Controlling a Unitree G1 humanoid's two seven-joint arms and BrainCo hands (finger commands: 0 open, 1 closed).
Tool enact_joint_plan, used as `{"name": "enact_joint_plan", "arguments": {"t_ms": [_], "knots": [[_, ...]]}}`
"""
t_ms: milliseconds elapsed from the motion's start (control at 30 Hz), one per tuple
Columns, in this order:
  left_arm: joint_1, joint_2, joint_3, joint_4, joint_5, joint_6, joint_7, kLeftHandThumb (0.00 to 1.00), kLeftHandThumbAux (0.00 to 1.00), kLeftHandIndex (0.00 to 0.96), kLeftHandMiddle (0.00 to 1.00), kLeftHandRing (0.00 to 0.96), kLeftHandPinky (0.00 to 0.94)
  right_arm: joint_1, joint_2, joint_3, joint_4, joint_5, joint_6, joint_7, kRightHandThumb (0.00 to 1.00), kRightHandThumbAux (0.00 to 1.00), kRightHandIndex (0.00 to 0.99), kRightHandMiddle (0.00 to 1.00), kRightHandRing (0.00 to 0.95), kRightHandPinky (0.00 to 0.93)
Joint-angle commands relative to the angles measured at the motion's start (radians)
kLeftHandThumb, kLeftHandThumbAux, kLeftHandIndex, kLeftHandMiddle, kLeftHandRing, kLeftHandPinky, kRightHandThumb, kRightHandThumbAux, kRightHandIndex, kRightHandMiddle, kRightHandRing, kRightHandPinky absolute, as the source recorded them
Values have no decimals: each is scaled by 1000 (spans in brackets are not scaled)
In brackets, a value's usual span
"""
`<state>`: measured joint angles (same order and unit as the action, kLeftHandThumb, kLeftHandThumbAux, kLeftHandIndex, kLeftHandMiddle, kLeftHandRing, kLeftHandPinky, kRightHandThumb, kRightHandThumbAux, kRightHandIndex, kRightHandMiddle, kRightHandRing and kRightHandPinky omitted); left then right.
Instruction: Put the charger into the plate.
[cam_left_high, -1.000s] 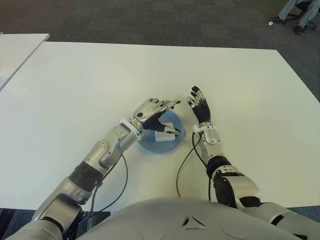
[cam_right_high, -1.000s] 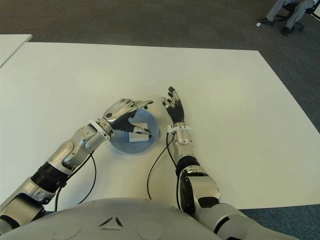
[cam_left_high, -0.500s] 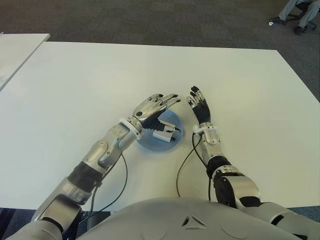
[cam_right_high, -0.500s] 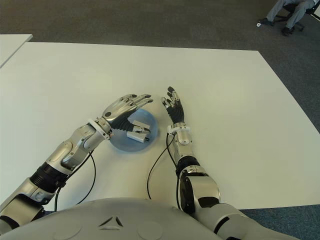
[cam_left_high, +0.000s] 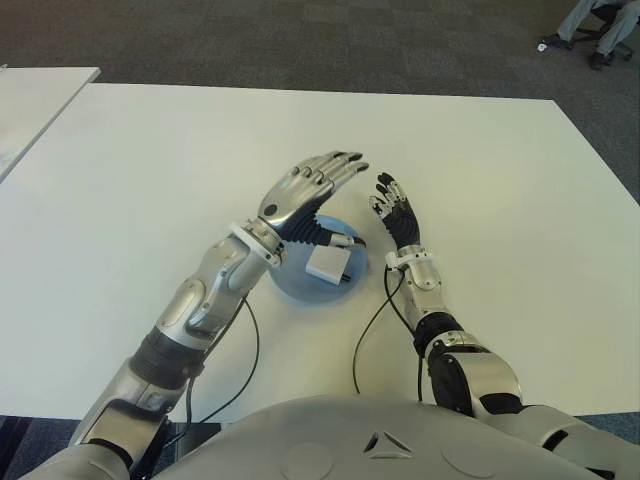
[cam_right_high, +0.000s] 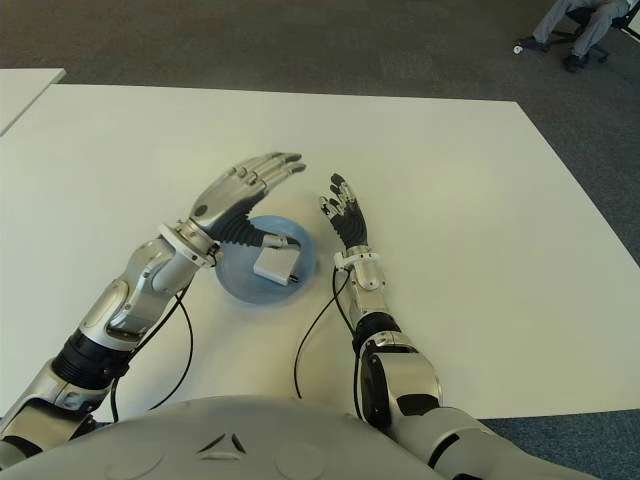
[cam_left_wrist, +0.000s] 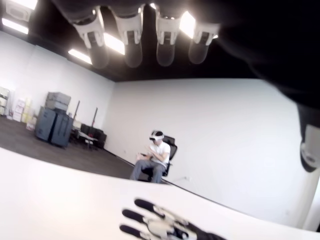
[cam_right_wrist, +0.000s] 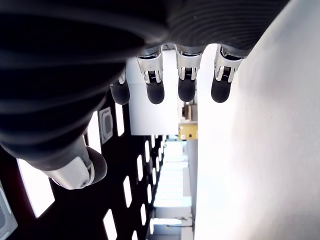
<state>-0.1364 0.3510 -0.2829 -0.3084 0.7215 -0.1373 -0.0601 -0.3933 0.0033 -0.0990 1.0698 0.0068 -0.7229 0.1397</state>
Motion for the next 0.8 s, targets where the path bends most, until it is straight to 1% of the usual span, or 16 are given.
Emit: {"name": "enact_joint_plan", "arguments": {"t_ms": [33,100,167,200,267,333,367,433,500,600,800], "knots": [[7,-38,48,17,-109,-36,34,0,612,0,19,0,0,48,6,-9,39,18,62,6,29,583,33,43,8,5],[7,-54,68,26,-181,-52,27,0,641,0,25,0,0,49,7,-12,38,22,62,9,26,581,34,50,14,5],[7,-65,118,41,-316,-58,-12,0,663,0,32,1,0,51,8,-12,35,23,60,9,17,577,39,60,22,2],[-1,-71,155,51,-403,-43,-40,0,667,0,33,2,0,52,8,-11,34,22,59,7,15,576,40,62,24,1],[-11,-80,198,60,-509,-17,-72,0,673,9,42,10,0,53,8,-10,32,21,59,4,6,572,49,78,34,0],[-14,-86,210,58,-550,-3,-83,0,677,13,45,13,0,55,8,-10,29,20,59,3,3,570,52,86,38,0],[-12,-101,218,54,-581,9,-80,0,683,16,47,14,0,55,8,-9,27,19,60,2,1,568,55,91,41,0],[-13,-124,243,71,-640,9,-72,0,701,22,50,14,0,57,7,-8,24,17,61,0,0,567,58,99,46,0],[-22,-132,272,113,-688,-10,-71,0,721,27,52,15,0,57,6,-6,23,15,62,-1,0,568,60,104,48,0],[-50,-139,323,213,-763,-63,-80,0,751,32,52,16,0,58,5,-4,22,17,64,7,0,577,58,106,50,0],[-60,-173,361,296,-843,-112,-85,0,762,31,49,21,17,57,5,-9,17,28,70,22,0,590,51,95,48,5]]}}
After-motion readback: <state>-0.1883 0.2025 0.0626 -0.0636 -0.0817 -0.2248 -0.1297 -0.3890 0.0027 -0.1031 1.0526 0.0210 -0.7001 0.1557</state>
